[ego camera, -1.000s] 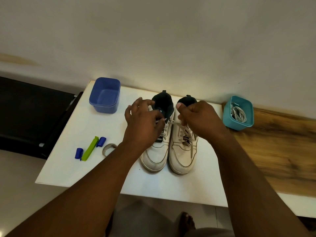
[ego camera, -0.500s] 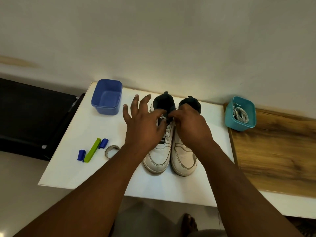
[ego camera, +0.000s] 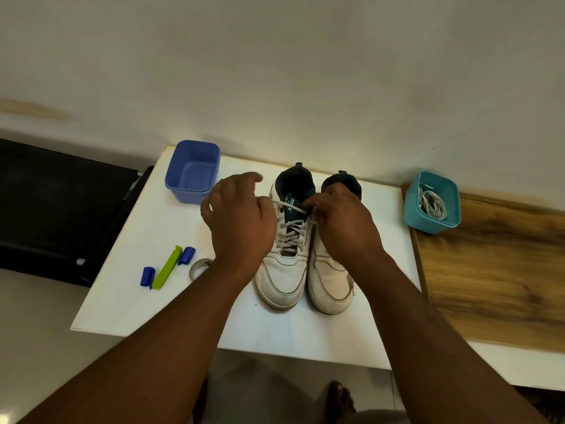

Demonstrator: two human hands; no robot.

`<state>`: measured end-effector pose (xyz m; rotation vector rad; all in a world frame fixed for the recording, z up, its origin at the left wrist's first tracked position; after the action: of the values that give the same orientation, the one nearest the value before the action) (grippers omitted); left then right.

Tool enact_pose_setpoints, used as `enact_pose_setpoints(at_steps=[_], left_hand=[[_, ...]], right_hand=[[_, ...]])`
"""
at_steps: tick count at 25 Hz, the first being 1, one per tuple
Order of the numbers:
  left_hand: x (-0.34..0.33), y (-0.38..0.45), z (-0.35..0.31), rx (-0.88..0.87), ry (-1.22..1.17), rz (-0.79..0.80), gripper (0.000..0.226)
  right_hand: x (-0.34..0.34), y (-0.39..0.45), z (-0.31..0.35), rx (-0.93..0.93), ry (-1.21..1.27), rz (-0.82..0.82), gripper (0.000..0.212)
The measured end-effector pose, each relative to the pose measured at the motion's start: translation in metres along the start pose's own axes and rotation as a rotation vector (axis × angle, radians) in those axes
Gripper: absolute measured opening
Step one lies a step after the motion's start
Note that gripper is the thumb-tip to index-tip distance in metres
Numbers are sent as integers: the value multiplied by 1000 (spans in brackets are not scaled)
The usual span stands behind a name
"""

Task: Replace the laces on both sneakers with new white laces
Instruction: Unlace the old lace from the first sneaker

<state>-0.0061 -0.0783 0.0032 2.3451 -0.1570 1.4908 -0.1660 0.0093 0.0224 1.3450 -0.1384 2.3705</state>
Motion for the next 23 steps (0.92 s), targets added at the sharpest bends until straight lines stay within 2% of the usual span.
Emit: enact_pose_setpoints(at_steps=[2, 4, 6, 9, 13, 16, 18, 19, 21, 23], left_hand=[[-12, -3, -11, -200, 124, 97, 41], [-20, -5, -18, -280, 174, 152, 31], [-18, -3, -16, -245, 128, 144, 23], [-9, 0, -13, -196, 54, 3, 18], [12, 3, 3, 80, -186, -110, 23], [19, -3, 12, 137, -85, -57, 21], [17, -6, 12, 110, 27, 1, 21], [15, -6, 9, 78, 68, 25, 30], [11, -3, -1, -39, 99, 69, 47], [3, -4, -14, -180, 147, 134, 53]], right_hand=[[-3, 0, 2, 31, -1, 17, 33], [-5, -1, 4, 57, 7, 27, 31], [-4, -2, 3, 54, 26, 9, 32], [-1, -2, 1, 23, 30, -21, 37], [0, -4, -1, 19, 11, -26, 38], [1, -4, -2, 1, 30, -49, 33], [1, -3, 1, 21, 52, -48, 29], [0, -3, 4, 43, 55, -36, 29], [-4, -4, 10, 89, 26, 18, 31], [-10, -6, 13, 114, -63, 81, 30]])
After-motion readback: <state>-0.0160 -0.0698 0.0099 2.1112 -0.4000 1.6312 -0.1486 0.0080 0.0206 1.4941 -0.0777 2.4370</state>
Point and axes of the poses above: each hand's wrist, its own y-axis towards the middle knuckle, its own x-axis out of the back of the hand, z = x × y, the point moved 5 cm from there along y, towards the middle knuckle, and after that the axes turned 14 degrees about y, right-handed, at the moved point
